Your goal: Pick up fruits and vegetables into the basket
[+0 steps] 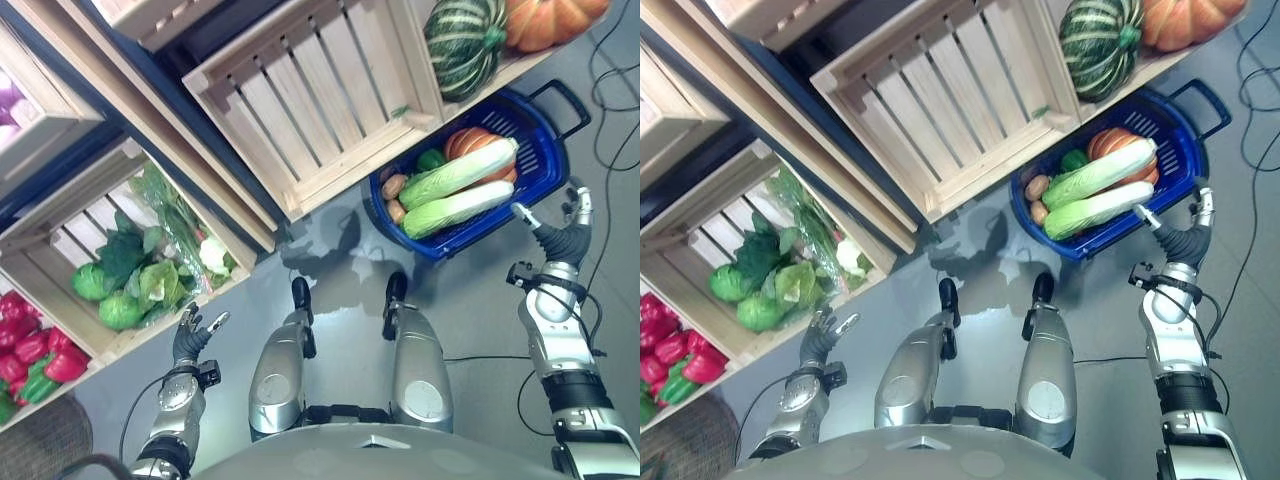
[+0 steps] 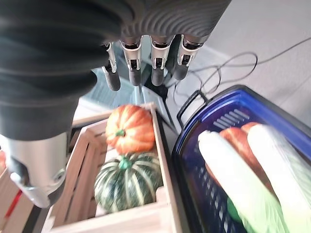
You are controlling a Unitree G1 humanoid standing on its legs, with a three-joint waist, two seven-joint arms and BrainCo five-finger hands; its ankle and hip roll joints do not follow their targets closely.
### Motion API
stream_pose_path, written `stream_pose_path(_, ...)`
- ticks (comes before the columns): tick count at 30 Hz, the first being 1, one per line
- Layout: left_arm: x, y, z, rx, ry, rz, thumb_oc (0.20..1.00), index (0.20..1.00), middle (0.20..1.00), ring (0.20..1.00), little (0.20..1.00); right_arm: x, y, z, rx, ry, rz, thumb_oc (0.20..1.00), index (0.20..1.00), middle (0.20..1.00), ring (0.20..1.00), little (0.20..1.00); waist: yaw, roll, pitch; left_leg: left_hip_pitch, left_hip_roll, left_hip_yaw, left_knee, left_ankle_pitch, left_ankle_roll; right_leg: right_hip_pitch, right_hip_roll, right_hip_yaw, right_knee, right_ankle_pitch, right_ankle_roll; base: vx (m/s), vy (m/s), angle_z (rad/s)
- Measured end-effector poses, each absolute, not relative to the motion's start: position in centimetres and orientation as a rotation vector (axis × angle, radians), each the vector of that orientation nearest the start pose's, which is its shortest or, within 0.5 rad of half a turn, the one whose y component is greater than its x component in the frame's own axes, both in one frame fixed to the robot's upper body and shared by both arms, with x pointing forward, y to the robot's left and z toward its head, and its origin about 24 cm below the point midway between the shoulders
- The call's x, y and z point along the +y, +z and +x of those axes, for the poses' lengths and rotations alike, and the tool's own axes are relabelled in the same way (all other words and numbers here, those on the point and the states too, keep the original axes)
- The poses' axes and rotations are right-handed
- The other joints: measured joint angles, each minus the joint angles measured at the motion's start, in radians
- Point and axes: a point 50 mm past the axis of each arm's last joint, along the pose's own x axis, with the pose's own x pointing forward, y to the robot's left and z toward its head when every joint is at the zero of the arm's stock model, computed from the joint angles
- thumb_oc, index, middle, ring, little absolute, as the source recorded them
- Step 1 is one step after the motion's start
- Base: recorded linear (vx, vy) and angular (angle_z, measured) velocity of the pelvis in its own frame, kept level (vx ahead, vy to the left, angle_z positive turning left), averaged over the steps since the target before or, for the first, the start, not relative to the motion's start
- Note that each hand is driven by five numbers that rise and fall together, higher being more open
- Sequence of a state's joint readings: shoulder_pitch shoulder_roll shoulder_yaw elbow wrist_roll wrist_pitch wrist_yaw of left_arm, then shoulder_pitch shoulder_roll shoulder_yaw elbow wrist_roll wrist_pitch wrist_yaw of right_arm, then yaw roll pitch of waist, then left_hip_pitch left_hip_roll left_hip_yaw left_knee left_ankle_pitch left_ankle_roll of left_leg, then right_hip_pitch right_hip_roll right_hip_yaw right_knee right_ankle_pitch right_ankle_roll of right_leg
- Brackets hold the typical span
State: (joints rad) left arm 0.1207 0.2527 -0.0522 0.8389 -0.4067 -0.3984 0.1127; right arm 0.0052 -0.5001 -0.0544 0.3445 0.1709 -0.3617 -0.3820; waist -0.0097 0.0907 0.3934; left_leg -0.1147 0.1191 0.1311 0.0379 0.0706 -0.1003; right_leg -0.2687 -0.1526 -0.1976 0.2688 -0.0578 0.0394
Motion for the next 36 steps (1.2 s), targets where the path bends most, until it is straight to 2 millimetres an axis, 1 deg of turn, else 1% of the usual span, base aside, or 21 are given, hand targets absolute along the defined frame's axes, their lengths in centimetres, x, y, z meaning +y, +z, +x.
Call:
stream_pose_path(2,24.8,-11.0,13.4,0.561,0.374,-0.027,1.000,1.000,1.000,1.000,1.000,-28.5,1.9,22.2,0.003,-0.404,-0.323,1.000,1.000,1.000,1.000,1.000,-0.004,-0.024,-0.063,0.043,0.004,0.000,-0.024,-0.001,-0.001,0.051,0.011,-0.005,-0.043,0.005,0.004,0.09,0.019,0.01)
stream_pose_path(4,24.8,-11.2,12.7,0.580,0.363,-0.025,1.000,1.000,1.000,1.000,1.000,-27.8,0.1,21.3,0.089,-0.351,-0.316,1.000,1.000,1.000,1.000,1.000,-0.003,-0.046,-0.122,0.058,0.004,0.000,-0.042,-0.003,0.000,0.070,0.015,-0.008,-0.070,0.009,0.010,0.10,0.018,0.01)
stream_pose_path(6,24.5,-11.3,12.7,0.587,0.341,-0.032,1.000,1.000,1.000,1.000,1.000,-27.3,-2.1,20.1,0.198,-0.301,-0.305,1.000,1.000,1.000,1.000,1.000,-0.005,-0.061,-0.139,0.103,0.004,0.002,-0.062,-0.004,0.001,0.129,0.020,-0.011,-0.116,0.029,0.017,0.10,0.029,-0.01)
stream_pose_path(9,24.4,-11.6,12.1,0.610,0.292,-0.036,1.000,1.000,1.000,1.000,1.000,-25.9,-4.8,18.5,0.335,-0.196,-0.279,1.000,1.000,1.000,1.000,1.000,-0.004,-0.075,-0.195,0.130,0.001,0.006,-0.081,-0.009,0.007,0.169,0.021,-0.014,-0.167,0.038,0.033,0.04,0.030,0.00)
stream_pose_path(11,23.9,-12.1,11.7,0.655,0.236,-0.046,1.000,1.000,1.000,1.000,1.000,-24.7,-6.9,17.2,0.451,-0.107,-0.226,1.000,1.000,1.000,1.000,1.000,-0.003,-0.079,-0.216,0.159,0.000,0.009,-0.096,-0.010,0.008,0.212,0.025,-0.018,-0.211,0.055,0.037,0.04,0.034,0.02)
stream_pose_path(13,23.3,-12.8,10.9,0.707,0.176,-0.058,1.000,1.000,1.000,1.000,1.000,-23.5,-8.8,15.8,0.555,-0.054,-0.168,1.000,1.000,1.000,1.000,1.000,-0.003,-0.076,-0.247,0.167,0.000,0.007,-0.105,-0.012,0.011,0.231,0.026,-0.028,-0.240,0.065,0.039,0.04,0.038,0.06)
stream_pose_path(14,23.1,-12.9,10.8,0.713,0.163,-0.060,1.000,1.000,1.000,1.000,1.000,-23.3,-9.2,15.5,0.575,-0.045,-0.153,1.000,1.000,1.000,1.000,1.000,-0.002,-0.075,-0.248,0.171,0.000,0.007,-0.107,-0.011,0.011,0.238,0.027,-0.028,-0.246,0.068,0.039,0.03,0.035,0.03)
stream_pose_path(17,22.3,-13.7,10.0,0.778,0.087,-0.079,1.000,1.000,1.000,1.000,1.000,-22.6,-11.6,13.6,0.720,-0.040,-0.051,1.000,1.000,1.000,1.000,1.000,0.003,-0.065,-0.267,0.196,-0.003,0.008,-0.119,-0.009,0.008,0.278,0.031,-0.033,-0.292,0.086,0.042,0.01,0.044,0.01)
stream_pose_path(19,21.8,-14.2,9.5,0.826,0.057,-0.097,1.000,1.000,1.000,1.000,1.000,-22.5,-12.8,12.6,0.802,-0.029,-0.029,1.000,1.000,1.000,1.000,1.000,0.006,-0.057,-0.279,0.202,-0.006,0.009,-0.124,-0.008,0.008,0.293,0.032,-0.032,-0.315,0.102,0.040,0.00,0.054,-0.02)
stream_pose_path(24,21.4,-15.0,8.6,0.909,0.031,-0.139,1.000,1.000,1.000,1.000,1.000,-22.4,-14.4,11.1,0.917,-0.047,0.059,1.000,1.000,1.000,1.000,1.000,0.009,-0.052,-0.288,0.219,-0.011,0.009,-0.126,-0.010,0.010,0.321,0.031,-0.033,-0.343,0.115,0.043,-0.02,0.036,0.00)
stream_pose_path(26,21.3,-15.3,8.3,0.942,0.021,-0.154,1.000,1.000,1.000,1.000,1.000,-21.9,-14.9,10.6,0.946,-0.051,0.098,1.000,1.000,1.000,1.000,1.000,0.010,-0.054,-0.296,0.226,-0.013,0.009,-0.126,-0.010,0.010,0.333,0.031,-0.034,-0.357,0.121,0.045,-0.04,0.022,0.01)
stream_pose_path(30,20.7,-15.6,8.1,0.953,0.021,-0.203,1.000,1.000,1.000,1.000,1.000,-21.1,-15.3,10.1,0.974,-0.021,0.140,1.000,1.000,1.000,1.000,1.000,0.010,-0.054,-0.301,0.231,-0.014,0.014,-0.126,-0.010,0.011,0.335,0.030,-0.033,-0.358,0.123,0.044,-0.04,0.013,-0.03)
stream_pose_path(36,20.3,-15.8,8.2,0.973,0.020,-0.223,1.000,1.000,1.000,1.000,1.000,-20.9,-15.6,9.8,1.010,0.022,0.176,1.000,1.000,1.000,1.000,1.000,0.012,-0.053,-0.307,0.248,-0.014,0.014,-0.126,-0.014,0.015,0.355,0.030,-0.034,-0.360,0.121,0.047,0.00,0.000,0.00)
